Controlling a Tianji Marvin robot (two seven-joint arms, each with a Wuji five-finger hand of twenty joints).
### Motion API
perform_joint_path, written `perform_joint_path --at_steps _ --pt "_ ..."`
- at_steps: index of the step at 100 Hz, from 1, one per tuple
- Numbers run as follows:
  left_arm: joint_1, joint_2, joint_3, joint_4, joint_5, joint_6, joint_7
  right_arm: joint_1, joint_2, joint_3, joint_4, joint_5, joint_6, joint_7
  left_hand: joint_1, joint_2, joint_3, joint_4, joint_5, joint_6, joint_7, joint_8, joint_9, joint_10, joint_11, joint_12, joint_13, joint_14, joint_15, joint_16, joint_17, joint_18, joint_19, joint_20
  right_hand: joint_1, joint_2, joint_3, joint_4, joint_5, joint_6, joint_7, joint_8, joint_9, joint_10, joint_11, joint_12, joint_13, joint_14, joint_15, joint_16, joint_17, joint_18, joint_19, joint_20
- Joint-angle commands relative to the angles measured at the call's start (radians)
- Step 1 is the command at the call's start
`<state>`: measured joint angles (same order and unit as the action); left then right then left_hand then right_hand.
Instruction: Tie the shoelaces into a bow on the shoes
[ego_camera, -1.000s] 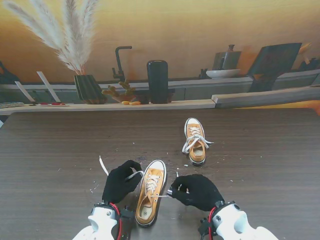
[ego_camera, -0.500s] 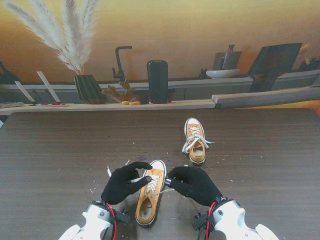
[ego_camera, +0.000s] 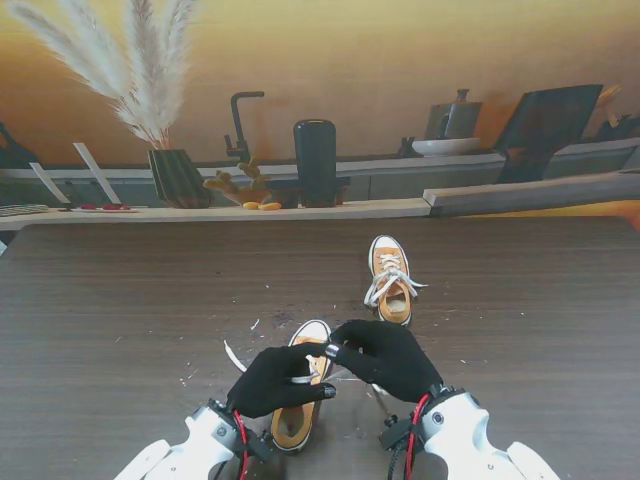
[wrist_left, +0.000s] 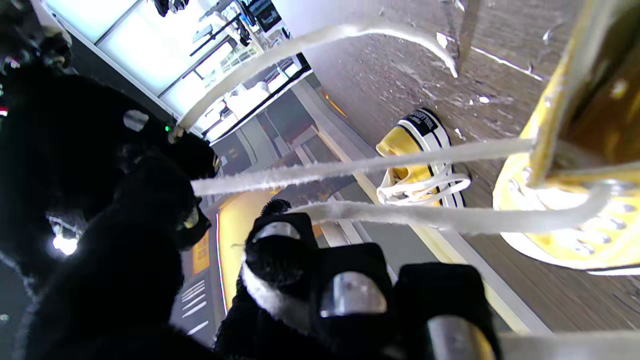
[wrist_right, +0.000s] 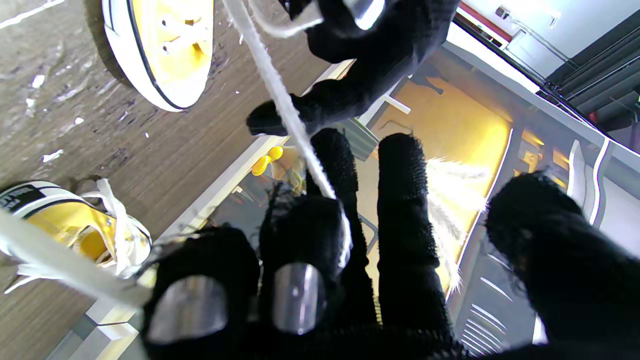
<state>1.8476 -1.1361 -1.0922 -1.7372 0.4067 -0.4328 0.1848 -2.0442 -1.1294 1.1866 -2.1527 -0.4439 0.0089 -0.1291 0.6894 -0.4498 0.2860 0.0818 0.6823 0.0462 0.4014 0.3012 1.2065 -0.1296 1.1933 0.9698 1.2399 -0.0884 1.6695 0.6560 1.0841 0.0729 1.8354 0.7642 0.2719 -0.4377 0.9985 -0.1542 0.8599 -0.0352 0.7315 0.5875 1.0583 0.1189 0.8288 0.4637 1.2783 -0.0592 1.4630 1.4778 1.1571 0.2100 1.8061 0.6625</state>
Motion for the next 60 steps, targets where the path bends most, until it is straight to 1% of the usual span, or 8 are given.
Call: perform_joint_path --at_steps 1,11,14,26,34,38,48,60 --pt "-0.010 -0.002 0.017 0.004 0.016 0.008 -0.012 0.003 -0.002 -0.005 -0.010 -0.002 0.001 0.010 0.028 -0.034 -0.021 -0.031 -0.016 0.030 -0.009 -0.024 0.031 -0.045 0.033 -0.018 0.036 -0.068 0.060 0.005 0.029 -0.120 0.259 -0.012 -0.023 -0.014 0.001 0.015 -0.002 0.005 0.010 0.004 -0.006 0.000 0.024 0.005 0.025 -0.026 0.016 0.026 0.025 -0.007 0.193 -0.006" --pt "-0.038 -0.010 0.057 0.026 0.028 0.038 0.018 0.003 -0.002 -0.013 -0.014 -0.006 -0.001 0.006 0.040 -0.021 -0.002 -0.025 0.007 0.017 0.009 -0.018 0.043 -0.048 0.038 -0.019 0.036 -0.068 0.059 0.005 0.029 -0.121 0.259 -0.016 -0.024 -0.012 -0.001 0.014 0.000 0.006 0.009 0.002 -0.006 0.000 0.023 0.004 0.025 -0.028 0.016 0.025 0.026 -0.009 0.192 -0.006" --pt "-0.048 -0.013 0.070 0.035 0.016 0.047 0.020 0.002 -0.002 -0.015 -0.015 -0.009 -0.002 0.004 0.035 -0.027 0.024 -0.004 0.008 0.014 0.031 -0.008 0.047 -0.044 0.042 -0.023 0.036 -0.068 0.059 0.006 0.029 -0.120 0.259 -0.020 -0.024 -0.012 -0.002 0.014 0.000 0.004 0.009 0.002 -0.007 -0.001 0.022 0.004 0.026 -0.031 0.015 0.024 0.026 -0.012 0.193 -0.006" --pt "-0.084 -0.017 0.102 0.063 0.001 0.081 0.019 -0.005 -0.001 -0.017 -0.023 -0.019 -0.011 -0.001 0.038 -0.011 0.050 0.012 0.037 -0.004 0.053 0.000 0.060 -0.033 0.050 -0.025 0.036 -0.061 0.062 0.008 0.029 -0.113 0.259 -0.016 -0.025 -0.011 -0.003 0.015 0.001 0.004 0.008 0.000 -0.006 -0.001 0.018 0.001 0.026 -0.034 0.016 0.021 0.027 -0.018 0.195 -0.005" --pt "-0.099 -0.020 0.119 0.076 0.010 0.089 0.027 -0.010 0.000 -0.016 -0.027 -0.027 -0.017 0.000 0.023 0.019 0.091 0.038 0.076 -0.040 0.091 0.016 0.075 -0.020 0.059 -0.030 0.036 -0.052 0.063 0.008 0.029 -0.100 0.259 -0.013 -0.025 -0.010 -0.004 0.015 0.001 0.002 0.007 -0.001 -0.011 -0.001 0.015 0.000 0.026 -0.036 0.018 0.021 0.027 -0.021 0.196 -0.005" --pt "-0.105 -0.020 0.126 0.080 0.018 0.092 0.033 -0.012 0.000 -0.016 -0.028 -0.028 -0.021 0.000 0.058 0.019 0.086 0.015 0.108 -0.079 0.127 0.029 0.082 -0.015 0.062 -0.031 0.036 -0.050 0.063 0.007 0.028 -0.098 0.259 -0.014 -0.025 -0.010 -0.004 0.016 0.000 0.000 0.006 -0.001 -0.015 -0.001 0.012 -0.001 0.026 -0.040 0.021 0.022 0.028 -0.024 0.198 -0.004" --pt "-0.111 -0.020 0.134 0.080 0.035 0.095 0.040 -0.019 0.001 -0.013 -0.027 -0.030 -0.039 0.000 0.145 0.064 0.010 0.004 0.189 -0.176 0.359 0.100 0.098 0.001 0.070 -0.034 0.035 -0.045 0.063 0.005 0.027 -0.085 0.259 -0.020 -0.028 -0.008 -0.008 0.016 -0.007 -0.013 0.003 -0.002 -0.041 0.002 -0.008 -0.011 0.025 -0.042 0.023 0.023 0.028 -0.030 0.200 -0.004" --pt "-0.101 -0.023 0.131 0.073 0.054 0.095 0.065 -0.026 0.001 -0.009 -0.018 -0.056 -0.061 -0.017 0.154 0.086 0.000 -0.003 0.178 -0.181 0.468 0.229 0.098 -0.002 0.069 -0.035 0.035 -0.045 0.063 0.004 0.027 -0.084 0.259 -0.020 -0.028 -0.005 -0.023 0.018 -0.024 -0.030 -0.006 -0.004 -0.080 0.002 -0.054 -0.040 0.020 -0.028 0.001 0.031 0.025 -0.027 0.183 -0.014"
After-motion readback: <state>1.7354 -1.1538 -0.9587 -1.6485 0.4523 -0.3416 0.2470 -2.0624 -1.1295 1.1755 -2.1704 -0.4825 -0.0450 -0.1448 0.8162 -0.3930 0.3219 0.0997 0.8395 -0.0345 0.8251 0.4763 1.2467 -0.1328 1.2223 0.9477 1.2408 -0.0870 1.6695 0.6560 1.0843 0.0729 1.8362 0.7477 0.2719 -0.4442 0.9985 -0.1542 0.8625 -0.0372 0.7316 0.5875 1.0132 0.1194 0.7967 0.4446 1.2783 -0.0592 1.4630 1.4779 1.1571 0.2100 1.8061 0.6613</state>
